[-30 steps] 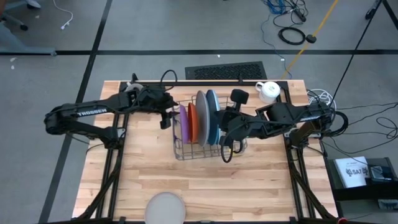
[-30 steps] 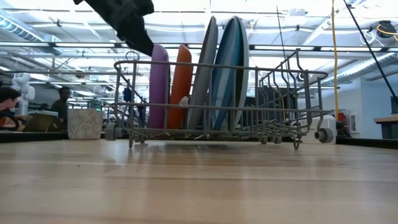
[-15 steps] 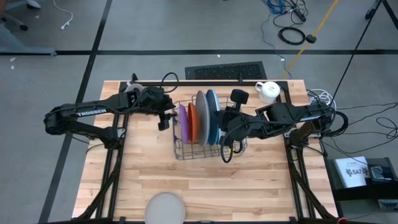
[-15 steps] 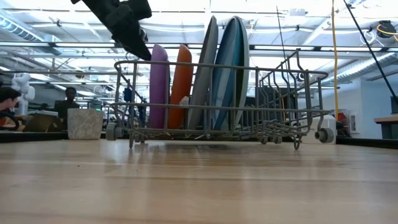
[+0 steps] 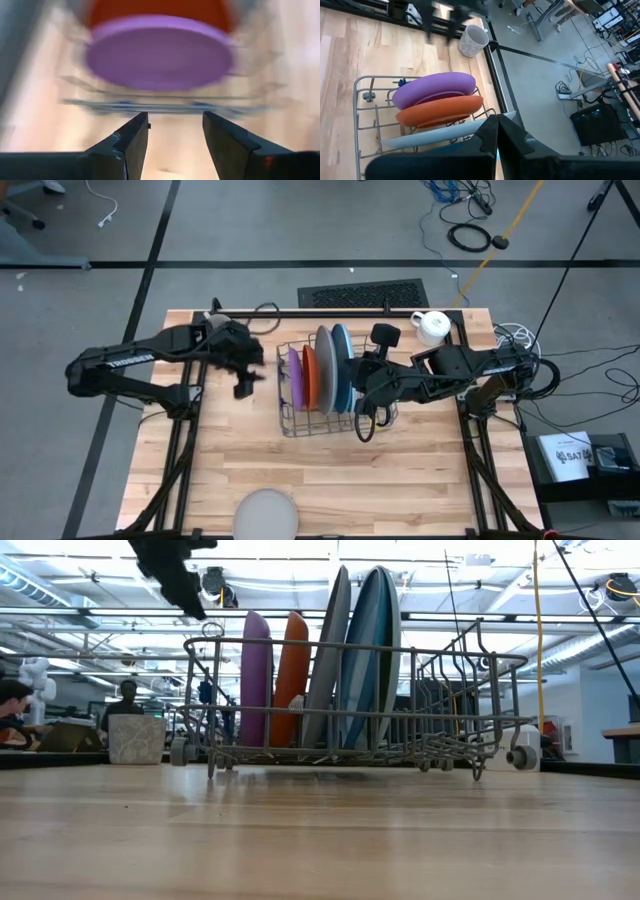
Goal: Sort dishes
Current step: Put the white plate in the dish rack
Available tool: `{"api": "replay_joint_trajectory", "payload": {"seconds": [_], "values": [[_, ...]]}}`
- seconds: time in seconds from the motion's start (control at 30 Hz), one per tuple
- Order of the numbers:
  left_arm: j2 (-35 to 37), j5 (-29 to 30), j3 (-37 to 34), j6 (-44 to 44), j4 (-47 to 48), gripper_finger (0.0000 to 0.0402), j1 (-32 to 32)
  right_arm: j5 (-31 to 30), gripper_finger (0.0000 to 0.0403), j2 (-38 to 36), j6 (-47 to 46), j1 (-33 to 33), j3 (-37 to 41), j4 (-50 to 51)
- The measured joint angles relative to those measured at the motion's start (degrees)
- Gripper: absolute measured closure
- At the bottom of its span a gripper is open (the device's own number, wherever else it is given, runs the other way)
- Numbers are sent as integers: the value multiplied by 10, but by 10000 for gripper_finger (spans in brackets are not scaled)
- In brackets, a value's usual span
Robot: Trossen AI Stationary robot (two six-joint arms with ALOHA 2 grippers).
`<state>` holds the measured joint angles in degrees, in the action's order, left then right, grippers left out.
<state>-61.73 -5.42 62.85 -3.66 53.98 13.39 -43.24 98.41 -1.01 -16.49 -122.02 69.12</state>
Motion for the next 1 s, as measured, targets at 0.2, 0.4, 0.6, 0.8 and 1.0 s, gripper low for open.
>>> {"api": "replay_joint_trajectory", "payload": {"seconds": [0.2,0.4,0.6,0.8,1.0], "values": [[-10,-91,-16,69,66,212,-105,0,403,0,11,0,0,0],[-37,-94,-53,167,32,212,-219,0,403,0,18,0,0,0],[-86,-93,-80,240,-47,212,-303,0,403,0,18,0,0,-10],[-160,-92,-97,272,-122,212,-370,0,403,0,3,0,0,-10],[-242,-86,-97,288,-129,212,-416,0,403,0,-14,-1,0,-10]]}}
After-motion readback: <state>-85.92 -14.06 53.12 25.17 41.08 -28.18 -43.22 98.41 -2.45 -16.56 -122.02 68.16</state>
